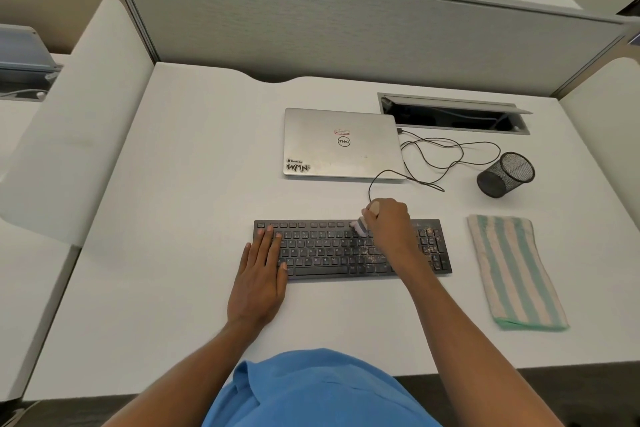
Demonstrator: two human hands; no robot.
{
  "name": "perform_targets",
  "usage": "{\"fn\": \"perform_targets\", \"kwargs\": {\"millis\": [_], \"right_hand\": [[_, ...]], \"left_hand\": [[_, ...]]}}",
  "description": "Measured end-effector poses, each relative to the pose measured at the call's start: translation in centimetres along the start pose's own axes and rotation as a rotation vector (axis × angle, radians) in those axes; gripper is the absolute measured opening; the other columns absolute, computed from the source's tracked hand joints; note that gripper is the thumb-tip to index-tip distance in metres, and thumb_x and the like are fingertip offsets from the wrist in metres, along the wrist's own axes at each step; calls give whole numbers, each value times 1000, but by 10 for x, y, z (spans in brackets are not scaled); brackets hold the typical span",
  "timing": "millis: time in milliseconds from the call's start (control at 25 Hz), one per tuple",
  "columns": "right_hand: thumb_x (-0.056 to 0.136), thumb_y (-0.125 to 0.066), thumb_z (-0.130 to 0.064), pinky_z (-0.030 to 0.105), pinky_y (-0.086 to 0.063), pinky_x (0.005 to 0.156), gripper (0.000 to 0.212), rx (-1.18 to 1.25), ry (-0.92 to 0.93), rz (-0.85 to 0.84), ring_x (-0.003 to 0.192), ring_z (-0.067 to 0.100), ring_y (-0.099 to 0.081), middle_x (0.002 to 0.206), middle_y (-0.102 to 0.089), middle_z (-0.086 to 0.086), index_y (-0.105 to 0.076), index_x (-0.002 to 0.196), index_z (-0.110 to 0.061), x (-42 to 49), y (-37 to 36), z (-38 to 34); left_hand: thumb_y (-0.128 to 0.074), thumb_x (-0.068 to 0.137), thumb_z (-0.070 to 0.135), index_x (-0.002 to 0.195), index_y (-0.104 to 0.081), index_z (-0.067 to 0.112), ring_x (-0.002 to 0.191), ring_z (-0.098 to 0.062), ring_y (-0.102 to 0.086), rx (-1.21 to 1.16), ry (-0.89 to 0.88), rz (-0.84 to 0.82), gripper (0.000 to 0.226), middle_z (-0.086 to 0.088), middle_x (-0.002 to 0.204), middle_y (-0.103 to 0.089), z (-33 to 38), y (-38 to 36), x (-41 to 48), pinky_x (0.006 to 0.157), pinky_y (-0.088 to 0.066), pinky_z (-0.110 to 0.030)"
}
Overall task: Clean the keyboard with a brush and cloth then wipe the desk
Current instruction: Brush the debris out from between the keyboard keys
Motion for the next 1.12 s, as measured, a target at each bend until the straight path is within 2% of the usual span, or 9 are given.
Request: {"fn": "perform_targets", "kwargs": {"millis": [80,160,320,440,600,720,840,960,1120], "right_hand": [[99,-58,-16,23,-46,52,25,-57,-6,-32,63,12,-63,80,-71,12,-72,88,1,-2,-1,5],[97,-59,-16,27,-44,55,24,-80,-33,-13,69,24,-65,78,-70,11,-71,85,1,3,5,10],[98,-58,-16,24,-39,51,29,9,-44,110,59,18,-59,68,-66,8,-67,78,3,5,10,9],[100,-57,-15,21,-36,48,27,-12,-51,68,58,12,-55,73,-67,10,-71,84,2,-3,4,9],[99,-58,-14,24,-45,59,24,-47,-98,4,68,20,-59,85,-71,14,-71,92,4,-1,9,13],[100,-55,-14,17,-36,46,27,-4,-80,59,56,2,-48,68,-60,3,-68,90,8,-2,14,8],[100,-54,-9,9,-31,37,29,14,-50,45,52,-3,-46,67,-62,11,-69,91,13,-10,10,8],[100,-55,-7,10,-31,34,26,-4,-83,-9,50,-1,-48,58,-54,-2,-71,91,12,-12,12,12],[99,-57,-14,17,-34,41,29,31,-13,36,54,13,-57,64,-61,6,-68,77,1,-12,8,9]], "left_hand": [[-31,109,33,167,-26,13,164,-16,-5,6,-3,-1,61,-2,176,-16,0,-1,0,131,-15,-45],[-31,109,34,167,-26,13,164,-16,-5,8,-1,-2,61,-3,176,-17,-1,-1,0,131,-16,-45],[-32,109,32,166,-27,12,164,-16,-3,8,-3,-3,61,-3,176,-17,0,-1,0,131,-16,-46],[-33,109,32,167,-25,13,164,-16,-1,13,-2,-7,61,-3,176,-16,1,0,0,131,-14,-44],[-33,109,32,167,-25,12,164,-15,0,19,3,-13,61,-3,177,-15,-1,0,-1,132,-13,-44],[-32,109,32,167,-24,13,164,-15,0,21,-4,-13,61,-3,177,-15,0,0,-1,132,-13,-44],[-32,109,32,166,-26,13,164,-15,-1,16,-2,-8,61,-3,176,-16,-1,0,0,132,-15,-45],[-32,109,32,166,-26,12,164,-14,-1,18,-1,-8,61,-3,176,-17,-1,-1,0,132,-15,-45],[-31,109,32,167,-26,13,164,-14,-1,14,-2,-5,61,-3,176,-16,-1,-2,0,132,-15,-45]]}}
Point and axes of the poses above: each hand's wrist, its own x-axis towards the middle knuckle, its own y-axis out of the back of the hand, z = x × y, the point moved 1 cm from there along x, towards the middle knuckle
